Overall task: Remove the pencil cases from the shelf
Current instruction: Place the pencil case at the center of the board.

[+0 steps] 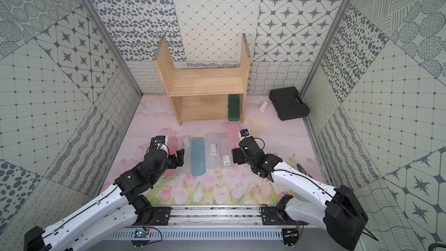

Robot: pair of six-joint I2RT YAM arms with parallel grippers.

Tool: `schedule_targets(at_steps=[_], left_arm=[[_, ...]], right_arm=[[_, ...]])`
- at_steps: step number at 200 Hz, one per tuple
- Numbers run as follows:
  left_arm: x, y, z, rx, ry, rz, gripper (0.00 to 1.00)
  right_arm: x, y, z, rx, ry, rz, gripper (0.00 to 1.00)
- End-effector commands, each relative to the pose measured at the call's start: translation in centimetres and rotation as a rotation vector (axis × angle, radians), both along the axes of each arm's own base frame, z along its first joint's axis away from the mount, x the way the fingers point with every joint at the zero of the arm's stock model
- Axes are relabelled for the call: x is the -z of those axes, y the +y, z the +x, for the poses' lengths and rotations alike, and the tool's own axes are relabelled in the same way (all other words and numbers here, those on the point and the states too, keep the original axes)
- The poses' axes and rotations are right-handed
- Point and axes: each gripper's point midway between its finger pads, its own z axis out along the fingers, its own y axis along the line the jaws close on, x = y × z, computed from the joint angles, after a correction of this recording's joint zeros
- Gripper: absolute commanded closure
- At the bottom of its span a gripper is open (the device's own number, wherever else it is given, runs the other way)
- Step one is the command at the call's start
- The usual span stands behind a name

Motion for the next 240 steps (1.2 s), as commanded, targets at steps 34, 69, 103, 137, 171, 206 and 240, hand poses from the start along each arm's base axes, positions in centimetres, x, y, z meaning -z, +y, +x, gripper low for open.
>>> schedule_targets(at_steps=[34, 69, 103, 137, 171, 206, 240], left_arm=[[-0.9, -0.1, 0.4, -0.001, -0.037, -0.007, 0.01], [-0.9, 0.0, 0.4, -0.005, -0.038, -0.003, 0.01], [-0.9, 0.1, 0.4, -0.007, -0.039, 0.0, 0.01], [-0.9, 0.1, 0.4, -0.007, -0.038, 0.001, 0.01], [-1.1, 0.1, 0.3, -0.005, -0.043, -0.007, 0.01], [-0.7, 0.4, 0.5, -0.021, -0.043, 0.016, 0.01], [-0.6, -0.2, 0.8, 0.007, -0.04, 0.021, 0.01]], right_arm=[[2.7, -1.6, -0.3, 0.068, 0.031, -0.061, 0.2], [4.4, -1.5, 0.1, 0.075, 0.047, -0.085, 0.2], [5.1, -1.3, 0.2, 0.082, 0.064, -0.089, 0.19], [6.0, -1.0, -0.1, 0.079, 0.121, -0.099, 0.16], [6.9, -1.0, -0.3, 0.09, 0.173, -0.135, 0.15], [6.5, -1.3, -0.2, 0.102, 0.168, -0.14, 0.07], [3.5, -1.5, 0.6, 0.132, 0.095, -0.108, 0.02]])
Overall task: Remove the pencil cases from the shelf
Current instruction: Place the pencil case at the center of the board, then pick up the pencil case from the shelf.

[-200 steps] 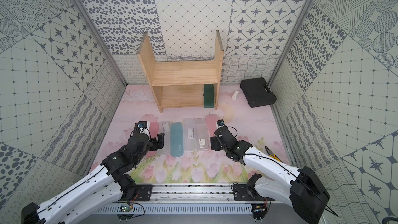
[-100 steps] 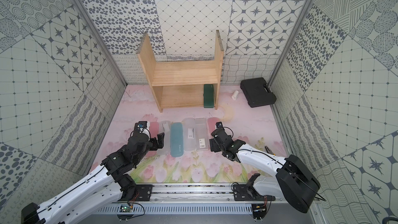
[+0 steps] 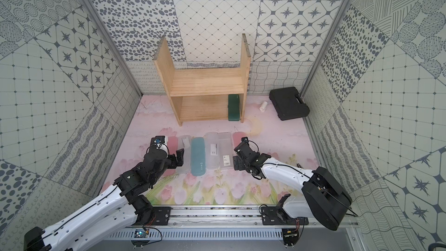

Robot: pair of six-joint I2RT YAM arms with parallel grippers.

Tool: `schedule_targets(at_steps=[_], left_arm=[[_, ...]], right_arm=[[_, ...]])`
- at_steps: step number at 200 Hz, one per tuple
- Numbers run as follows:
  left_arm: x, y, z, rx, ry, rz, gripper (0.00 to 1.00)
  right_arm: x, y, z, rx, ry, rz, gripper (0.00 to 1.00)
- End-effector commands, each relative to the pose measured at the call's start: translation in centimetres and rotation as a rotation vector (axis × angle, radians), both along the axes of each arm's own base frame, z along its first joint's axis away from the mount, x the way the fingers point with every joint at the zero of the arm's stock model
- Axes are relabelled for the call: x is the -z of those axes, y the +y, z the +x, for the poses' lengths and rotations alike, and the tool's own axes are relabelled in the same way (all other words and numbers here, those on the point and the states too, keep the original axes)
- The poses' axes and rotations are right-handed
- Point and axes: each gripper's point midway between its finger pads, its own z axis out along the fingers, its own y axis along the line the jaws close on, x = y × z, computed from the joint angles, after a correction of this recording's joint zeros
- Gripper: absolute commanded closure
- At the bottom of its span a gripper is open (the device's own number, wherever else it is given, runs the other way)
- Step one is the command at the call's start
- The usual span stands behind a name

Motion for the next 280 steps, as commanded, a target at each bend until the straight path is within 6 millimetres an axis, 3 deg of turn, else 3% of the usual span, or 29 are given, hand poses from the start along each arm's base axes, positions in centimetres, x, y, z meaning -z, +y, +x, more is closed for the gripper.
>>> schedule_targets(at_steps=[1, 45, 127, 178, 230, 280], left_arm=[[-0.7, -0.4, 0.7, 0.016, -0.038, 0.01, 0.01], [-0.3, -2.5, 0.6, 0.145, -0.062, -0.005, 0.01], [-1.5, -1.3, -0.3, 0.114, -0.093, -0.03, 0.01], [-1.9, -1.2, -0.5, 0.106, -0.099, -0.053, 0.01], [-1.9, -1.2, -0.5, 0.104, -0.097, -0.053, 0.01], [-1.7, -1.3, -0.4, 0.105, -0.09, -0.047, 0.01]], right_arm=[[-3.6, 0.4, 1.4, 0.033, -0.093, 0.046, 0.02], [-7.3, 1.8, 4.0, 0.008, -0.179, 0.057, 0.02], [-11.3, 4.7, 9.3, -0.007, -0.278, 0.207, 0.02], [-10.5, 6.3, 13.8, 0.028, -0.244, 0.252, 0.03], [-9.2, 5.7, 18.3, 0.122, -0.295, 0.124, 0.03], [-8.1, 6.9, 21.1, 0.105, -0.333, 0.088, 0.05]])
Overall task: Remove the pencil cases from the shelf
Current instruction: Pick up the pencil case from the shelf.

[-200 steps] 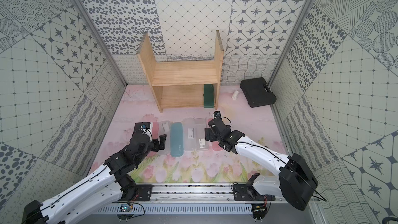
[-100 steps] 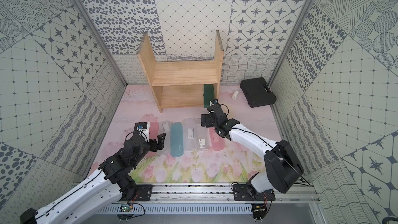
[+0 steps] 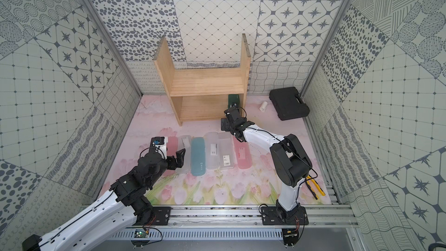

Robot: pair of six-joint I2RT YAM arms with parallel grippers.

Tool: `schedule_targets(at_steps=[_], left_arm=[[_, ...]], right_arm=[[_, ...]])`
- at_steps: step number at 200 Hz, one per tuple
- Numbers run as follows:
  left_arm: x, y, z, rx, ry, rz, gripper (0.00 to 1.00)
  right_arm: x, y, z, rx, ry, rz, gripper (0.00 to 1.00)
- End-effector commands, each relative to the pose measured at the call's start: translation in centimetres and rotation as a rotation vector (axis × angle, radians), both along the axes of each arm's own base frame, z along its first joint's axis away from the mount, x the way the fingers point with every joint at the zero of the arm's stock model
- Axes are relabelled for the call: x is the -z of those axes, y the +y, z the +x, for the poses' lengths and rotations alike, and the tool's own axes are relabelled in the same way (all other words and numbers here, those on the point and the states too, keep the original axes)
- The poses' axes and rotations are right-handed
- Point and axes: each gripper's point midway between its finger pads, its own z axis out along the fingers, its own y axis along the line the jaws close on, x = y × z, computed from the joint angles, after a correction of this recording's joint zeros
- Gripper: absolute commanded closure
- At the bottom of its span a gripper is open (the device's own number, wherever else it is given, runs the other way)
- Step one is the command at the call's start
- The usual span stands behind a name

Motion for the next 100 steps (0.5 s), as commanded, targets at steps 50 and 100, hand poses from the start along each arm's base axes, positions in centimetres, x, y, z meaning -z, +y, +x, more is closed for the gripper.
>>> schedule_targets(at_steps=[50, 100], left_arm=[[0.1, -0.4, 0.2, 0.013, 0.008, -0.004, 0.01], [0.2, -0.4, 0.2, 0.012, 0.011, -0.003, 0.01]], right_arm=[[-0.5, 0.0, 2.8, 0.046, -0.1, -0.043, 0.06], [0.3, 0.6, 3.8, 0.038, -0.1, -0.054, 0.08]])
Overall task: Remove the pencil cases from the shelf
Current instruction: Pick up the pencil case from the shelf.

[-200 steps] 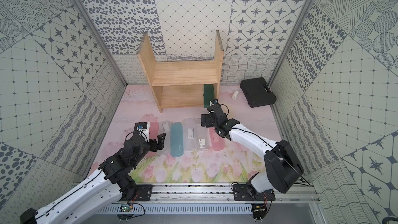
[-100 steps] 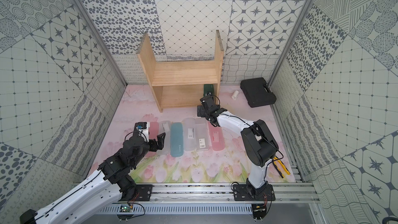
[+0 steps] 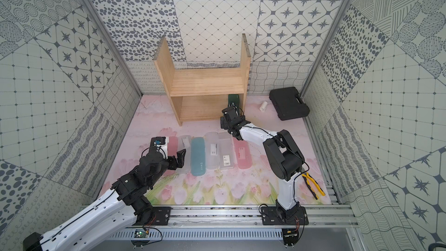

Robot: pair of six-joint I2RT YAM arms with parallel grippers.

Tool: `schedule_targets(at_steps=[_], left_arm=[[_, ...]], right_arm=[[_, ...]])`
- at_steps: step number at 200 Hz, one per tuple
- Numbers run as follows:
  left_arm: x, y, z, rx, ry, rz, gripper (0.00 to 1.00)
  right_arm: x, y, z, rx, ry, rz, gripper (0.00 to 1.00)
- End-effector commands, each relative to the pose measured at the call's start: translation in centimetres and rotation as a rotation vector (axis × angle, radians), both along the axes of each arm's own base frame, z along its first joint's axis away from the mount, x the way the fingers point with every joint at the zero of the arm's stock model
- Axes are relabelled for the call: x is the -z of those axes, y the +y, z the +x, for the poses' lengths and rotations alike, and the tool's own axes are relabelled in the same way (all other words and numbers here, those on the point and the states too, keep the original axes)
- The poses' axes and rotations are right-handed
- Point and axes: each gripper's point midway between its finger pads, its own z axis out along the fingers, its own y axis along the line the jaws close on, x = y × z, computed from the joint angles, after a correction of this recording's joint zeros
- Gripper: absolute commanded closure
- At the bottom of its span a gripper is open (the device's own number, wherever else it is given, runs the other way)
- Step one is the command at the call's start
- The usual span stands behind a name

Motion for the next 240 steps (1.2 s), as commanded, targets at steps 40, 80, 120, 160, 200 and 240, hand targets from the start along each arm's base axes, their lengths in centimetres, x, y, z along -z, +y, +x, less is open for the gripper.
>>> schedule_targets(at_steps=[40, 80, 120, 160, 200, 240], left_arm=[[-0.4, -0.2, 0.1, 0.006, -0.008, -0.012, 0.01], [-0.3, -0.3, 0.2, 0.008, -0.006, -0.009, 0.01], [-0.4, -0.3, 0.2, 0.008, -0.007, -0.011, 0.01], [-0.3, -0.3, 0.2, 0.009, -0.006, -0.01, 0.01], [-0.3, -0.3, 0.2, 0.007, -0.005, -0.007, 0.01], [-0.3, -0.3, 0.2, 0.006, -0.005, -0.008, 0.01]], right_arm=[[-0.8, 1.2, 2.4, 0.002, -0.055, 0.01, 0.1], [-0.5, 1.0, 2.9, 0.045, -0.047, 0.019, 0.12], [0.0, 1.0, 3.4, 0.076, -0.046, 0.025, 0.12], [0.4, 0.8, 3.8, 0.097, -0.052, 0.007, 0.15], [0.6, 1.1, 4.0, 0.092, -0.05, 0.012, 0.2], [0.6, 1.2, 3.9, 0.08, -0.051, 0.012, 0.27]])
